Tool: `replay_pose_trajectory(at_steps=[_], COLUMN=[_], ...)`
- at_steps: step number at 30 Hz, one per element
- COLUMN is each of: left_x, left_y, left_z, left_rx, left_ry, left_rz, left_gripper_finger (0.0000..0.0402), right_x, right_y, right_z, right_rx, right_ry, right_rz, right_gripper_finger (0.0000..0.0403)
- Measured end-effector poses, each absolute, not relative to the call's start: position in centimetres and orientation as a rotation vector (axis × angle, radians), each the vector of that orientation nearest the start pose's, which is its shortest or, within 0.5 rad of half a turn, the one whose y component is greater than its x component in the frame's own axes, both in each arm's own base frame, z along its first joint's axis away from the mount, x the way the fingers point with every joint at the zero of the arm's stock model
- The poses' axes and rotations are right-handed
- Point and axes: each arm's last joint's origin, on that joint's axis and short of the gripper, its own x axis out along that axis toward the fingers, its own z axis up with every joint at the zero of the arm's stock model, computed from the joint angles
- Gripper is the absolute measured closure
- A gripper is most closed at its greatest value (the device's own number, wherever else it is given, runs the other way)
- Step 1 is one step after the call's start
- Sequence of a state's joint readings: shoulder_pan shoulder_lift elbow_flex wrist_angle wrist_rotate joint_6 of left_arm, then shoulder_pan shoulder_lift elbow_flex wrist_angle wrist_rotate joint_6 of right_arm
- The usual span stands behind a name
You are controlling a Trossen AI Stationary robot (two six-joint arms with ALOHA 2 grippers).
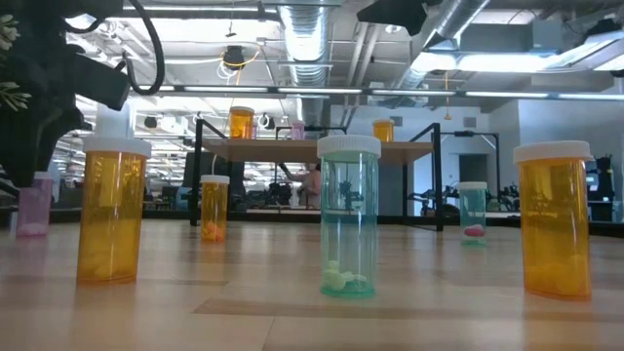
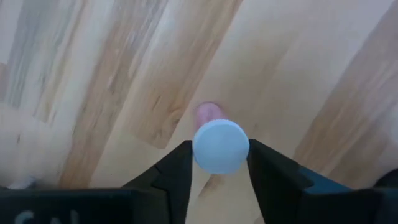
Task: Pick and place medicine bottles onto shelf by color
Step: Put the small pink pill bottle on the shelf
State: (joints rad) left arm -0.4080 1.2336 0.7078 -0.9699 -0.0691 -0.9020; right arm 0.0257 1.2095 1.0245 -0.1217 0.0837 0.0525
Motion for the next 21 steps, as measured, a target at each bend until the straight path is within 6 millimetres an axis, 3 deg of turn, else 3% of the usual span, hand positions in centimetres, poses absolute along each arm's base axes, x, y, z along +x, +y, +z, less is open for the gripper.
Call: replay_pose_trajectory(at_steps=[8,21], left_x=[16.7,17.5], left_y=[-7.0,-5.2], left_z=[20.9,27.1], left_rx=[-0.406,-0.369], left_ry=[1.340,1.141], left_rz=[0.315,0.275], left_gripper_finger=[0.0301,0.0302], right_x=[27.1,28.1], right_y=[0.5,0.4], right_z=[33.5,32.9], right_rx=[0.038,0.035], right_ry=[0.304,0.301], right_rz=[-0.066,-0.068], right_gripper_finger=[0.0101,0.0101])
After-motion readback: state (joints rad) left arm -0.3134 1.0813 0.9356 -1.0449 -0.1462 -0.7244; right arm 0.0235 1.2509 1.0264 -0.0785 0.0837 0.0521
